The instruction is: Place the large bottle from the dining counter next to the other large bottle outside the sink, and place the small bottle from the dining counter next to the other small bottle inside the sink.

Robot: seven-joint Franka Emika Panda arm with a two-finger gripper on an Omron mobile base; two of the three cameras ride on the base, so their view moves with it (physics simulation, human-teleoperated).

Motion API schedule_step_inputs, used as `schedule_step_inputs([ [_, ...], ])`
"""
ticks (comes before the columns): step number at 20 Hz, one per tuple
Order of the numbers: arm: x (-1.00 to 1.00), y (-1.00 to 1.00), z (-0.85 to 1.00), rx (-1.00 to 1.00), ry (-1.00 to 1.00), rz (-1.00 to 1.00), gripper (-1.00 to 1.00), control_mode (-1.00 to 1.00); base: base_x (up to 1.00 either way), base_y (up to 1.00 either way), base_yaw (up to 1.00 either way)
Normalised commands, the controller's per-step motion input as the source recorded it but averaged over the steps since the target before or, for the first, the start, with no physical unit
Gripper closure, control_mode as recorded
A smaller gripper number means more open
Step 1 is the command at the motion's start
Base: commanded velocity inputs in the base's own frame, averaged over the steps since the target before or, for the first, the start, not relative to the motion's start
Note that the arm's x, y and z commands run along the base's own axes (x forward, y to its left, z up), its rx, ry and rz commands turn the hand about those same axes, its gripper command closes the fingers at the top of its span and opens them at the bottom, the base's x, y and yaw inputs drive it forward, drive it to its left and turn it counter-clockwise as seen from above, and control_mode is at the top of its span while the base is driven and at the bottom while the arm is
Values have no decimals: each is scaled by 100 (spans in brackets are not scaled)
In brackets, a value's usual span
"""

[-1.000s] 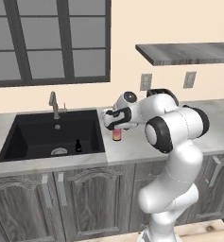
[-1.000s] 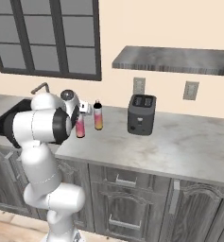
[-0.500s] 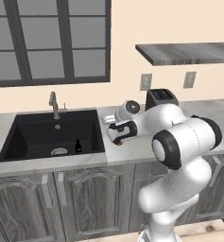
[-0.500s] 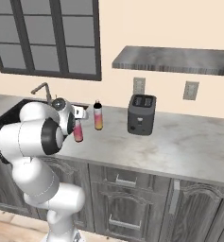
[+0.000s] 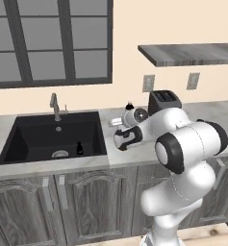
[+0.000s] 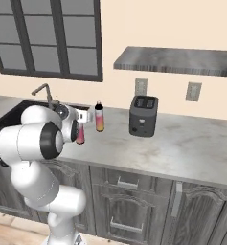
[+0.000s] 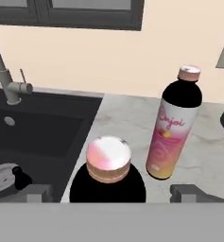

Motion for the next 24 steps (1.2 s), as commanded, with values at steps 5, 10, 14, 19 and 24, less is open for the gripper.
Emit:
schedule_step_inputs([
  [5, 0, 7, 90, 9, -9, -3, -100, -100, 0, 0, 0],
  [10, 0, 10, 98, 18, -1, 0, -100, -100, 0, 0, 0],
  [14, 0, 1, 60, 7, 4, -1, -100, -100, 0, 0, 0],
  [19, -4, 0, 25, -4, 11, 0, -100, -100, 0, 0, 0],
  [24, -40, 1, 7, -6, 6, 0, -100, -100, 0, 0, 0],
])
